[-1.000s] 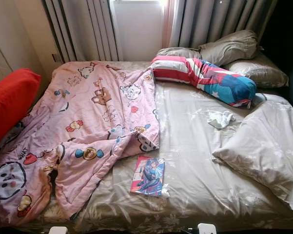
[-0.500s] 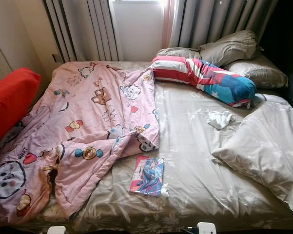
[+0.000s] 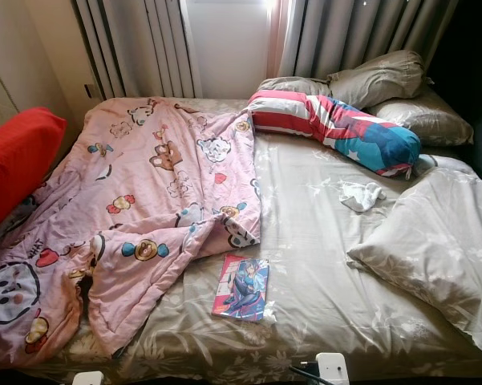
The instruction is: Clean up the room
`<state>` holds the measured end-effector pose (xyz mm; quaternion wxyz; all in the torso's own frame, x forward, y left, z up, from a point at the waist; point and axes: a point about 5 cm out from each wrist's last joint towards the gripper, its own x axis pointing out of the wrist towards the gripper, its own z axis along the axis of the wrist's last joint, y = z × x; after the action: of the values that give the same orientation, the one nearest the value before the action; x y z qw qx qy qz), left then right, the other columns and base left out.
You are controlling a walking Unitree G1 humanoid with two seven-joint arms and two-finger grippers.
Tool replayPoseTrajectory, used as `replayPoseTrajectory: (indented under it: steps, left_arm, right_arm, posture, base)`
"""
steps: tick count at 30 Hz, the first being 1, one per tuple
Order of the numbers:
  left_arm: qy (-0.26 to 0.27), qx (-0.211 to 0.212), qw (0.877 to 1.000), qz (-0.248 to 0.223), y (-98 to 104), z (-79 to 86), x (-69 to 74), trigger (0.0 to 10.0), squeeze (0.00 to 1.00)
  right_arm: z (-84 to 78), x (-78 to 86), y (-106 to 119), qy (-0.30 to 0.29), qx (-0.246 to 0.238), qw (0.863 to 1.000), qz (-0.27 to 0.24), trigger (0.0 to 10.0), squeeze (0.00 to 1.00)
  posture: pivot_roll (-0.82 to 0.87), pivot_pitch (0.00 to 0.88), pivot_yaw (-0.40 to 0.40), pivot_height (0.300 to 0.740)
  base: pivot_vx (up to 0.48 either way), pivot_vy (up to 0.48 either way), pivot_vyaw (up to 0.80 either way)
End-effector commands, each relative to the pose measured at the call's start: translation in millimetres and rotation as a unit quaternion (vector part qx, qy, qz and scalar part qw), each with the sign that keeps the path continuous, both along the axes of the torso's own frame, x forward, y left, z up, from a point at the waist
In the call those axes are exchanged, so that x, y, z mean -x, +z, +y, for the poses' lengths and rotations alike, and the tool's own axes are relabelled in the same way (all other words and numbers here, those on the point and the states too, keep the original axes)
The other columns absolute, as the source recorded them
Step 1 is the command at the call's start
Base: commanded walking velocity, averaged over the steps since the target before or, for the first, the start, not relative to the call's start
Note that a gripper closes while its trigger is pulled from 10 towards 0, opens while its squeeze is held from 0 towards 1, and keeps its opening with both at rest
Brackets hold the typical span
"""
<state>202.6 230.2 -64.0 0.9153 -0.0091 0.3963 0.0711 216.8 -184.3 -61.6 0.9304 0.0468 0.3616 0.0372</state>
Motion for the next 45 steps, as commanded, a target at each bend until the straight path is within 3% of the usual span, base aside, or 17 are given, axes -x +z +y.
replayPoseTrajectory:
  steps: [1,18,19,20,21,45]
  left_arm:
    - [0.011,-0.001,1.0,0.005,-2,4.3,5.7,10.0,0.0]
    - [0.0,-0.007,1.0,-0.013,5,8.1,-3.6,10.0,0.0]
    - [-0.002,-0.005,1.0,-0.018,6,6.9,-5.4,10.0,0.48]
    - [-0.003,-0.004,1.0,-0.021,6,6.1,-6.6,10.0,0.48]
    - [-0.005,-0.003,1.0,-0.023,7,5.2,-7.7,10.0,1.0]
    - [-0.01,-0.004,0.999,-0.04,10,0.6,-14.6,10.0,0.99]
  right_arm:
    - [3.0,3.5,-2,0.005,-0.004,1.0,0.006,10.0,0.0]
    - [11.1,-1.1,0,-0.01,-0.023,1.0,-0.01,10.0,0.0]
    - [10.6,-2.5,1,-0.012,-0.028,0.999,-0.014,10.0,1.0]
    - [10.4,-3.3,2,-0.014,-0.031,0.999,-0.017,10.0,1.0]
    - [10.1,-3.8,2,-0.014,-0.031,0.999,-0.019,10.0,1.0]
    - [10.6,-3.8,3,-0.011,-0.028,0.999,-0.023,10.0,1.0]
  posture:
    - [0.03,0.146,-0.028,0.74]
    - [0.03,0.159,0.007,0.74]
    - [0.03,0.159,0.006,0.74]
    - [0.03,0.159,0.006,0.74]
    - [0.02,0.16,0.006,0.74]
    - [0.02,0.168,-0.001,0.74]
  base:
    - [0.0,0.0,0.0]
    - [0.0,0.0,0.0]
    - [0.0,0.0,0.0]
    - [0.0,0.0,0.0]
    - [0.0,0.0,0.0]
    - [0.0,0.0,0.0]
